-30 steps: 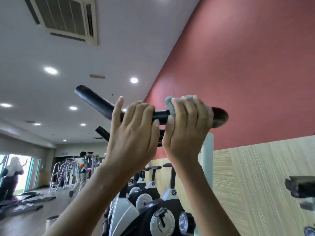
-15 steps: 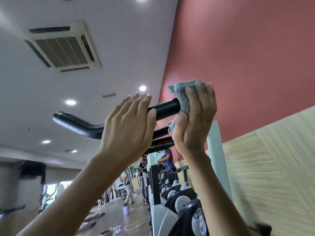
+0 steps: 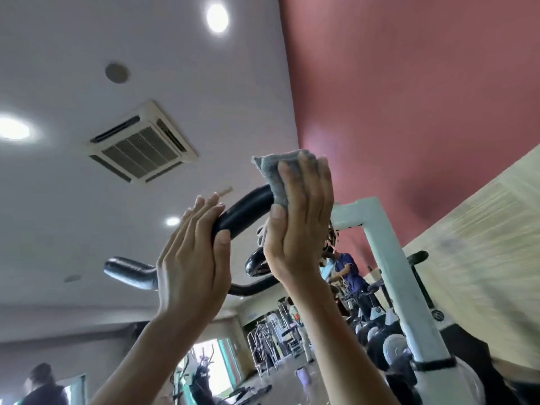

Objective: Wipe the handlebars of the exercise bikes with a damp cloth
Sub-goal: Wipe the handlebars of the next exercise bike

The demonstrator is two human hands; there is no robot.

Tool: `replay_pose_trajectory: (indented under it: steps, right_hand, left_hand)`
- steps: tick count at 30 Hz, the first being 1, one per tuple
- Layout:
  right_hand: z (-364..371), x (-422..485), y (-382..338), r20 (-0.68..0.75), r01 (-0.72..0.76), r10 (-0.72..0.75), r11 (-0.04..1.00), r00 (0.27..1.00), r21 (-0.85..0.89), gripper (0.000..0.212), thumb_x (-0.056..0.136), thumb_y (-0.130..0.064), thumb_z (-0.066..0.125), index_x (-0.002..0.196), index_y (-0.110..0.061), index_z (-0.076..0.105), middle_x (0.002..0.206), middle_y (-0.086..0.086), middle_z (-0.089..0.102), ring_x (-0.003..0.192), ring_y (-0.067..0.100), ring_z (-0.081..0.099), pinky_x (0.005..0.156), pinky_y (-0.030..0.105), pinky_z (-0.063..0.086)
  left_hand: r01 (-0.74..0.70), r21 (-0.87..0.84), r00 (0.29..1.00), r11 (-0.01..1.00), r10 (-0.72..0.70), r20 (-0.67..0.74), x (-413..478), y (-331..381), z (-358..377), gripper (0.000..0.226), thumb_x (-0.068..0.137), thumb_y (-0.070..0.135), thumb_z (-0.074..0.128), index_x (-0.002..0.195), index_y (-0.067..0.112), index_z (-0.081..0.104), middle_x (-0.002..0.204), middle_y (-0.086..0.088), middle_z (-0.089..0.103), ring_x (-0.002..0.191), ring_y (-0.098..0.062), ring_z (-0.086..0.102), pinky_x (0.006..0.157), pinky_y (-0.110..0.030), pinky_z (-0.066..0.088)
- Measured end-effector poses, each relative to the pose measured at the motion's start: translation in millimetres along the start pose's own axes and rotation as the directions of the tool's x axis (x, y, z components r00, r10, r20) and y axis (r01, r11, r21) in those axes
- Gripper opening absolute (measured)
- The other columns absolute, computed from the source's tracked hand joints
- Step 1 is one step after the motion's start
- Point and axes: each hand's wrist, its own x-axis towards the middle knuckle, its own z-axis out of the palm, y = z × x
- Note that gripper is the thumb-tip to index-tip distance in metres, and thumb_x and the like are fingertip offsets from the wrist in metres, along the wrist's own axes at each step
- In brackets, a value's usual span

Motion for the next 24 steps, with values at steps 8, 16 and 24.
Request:
replay_pose_trajectory:
  steps: [8, 16, 24]
  right_hand:
    - [5, 13, -23, -0.104, -0.382, 0.414, 0.893, 0.904, 0.237, 0.045, 0.101, -0.027, 0.026, 0.130, -0.008, 0.054, 0.135, 0.011, 0.053, 0.135, 0.029, 0.039, 0.114, 0.053, 0.027]
    - [7, 6, 8, -0.157, -0.195, 0.210, 0.975, 0.965, 0.106, 0.042, 0.103, -0.031, 0.022, 0.134, -0.008, 0.039, 0.137, 0.019, 0.048, 0.137, 0.034, 0.037, 0.112, 0.058, 0.031]
    - [-2, -7, -1, 0.146, 0.390, -0.364, 0.891, 0.920, -0.234, 0.050, 0.102, -0.035, 0.021, 0.150, -0.020, 0.026, 0.148, 0.007, 0.035, 0.146, 0.024, 0.019, 0.119, 0.047, 0.018]
  left_hand:
    - [-0.029, -0.012, 0.997, 0.999, 0.028, -0.073, -1, -1, 3, 0.040, 0.105, 0.034, 0.024, 0.125, 0.012, 0.050, 0.134, -0.009, 0.059, 0.130, -0.022, 0.048, 0.097, -0.055, 0.050]
    - [-0.020, 0.004, 0.999, 1.000, 0.020, -0.039, -2, -3, 3, 0.046, 0.103, 0.030, 0.026, 0.129, 0.006, 0.055, 0.137, -0.010, 0.057, 0.135, -0.022, 0.042, 0.112, -0.046, 0.036]
    - [-0.119, -0.059, 0.993, 0.991, 0.121, 0.017, -17, -34, -12, 0.049, 0.104, 0.029, 0.025, 0.142, 0.003, 0.041, 0.145, -0.007, 0.039, 0.140, -0.013, 0.031, 0.119, -0.037, 0.020]
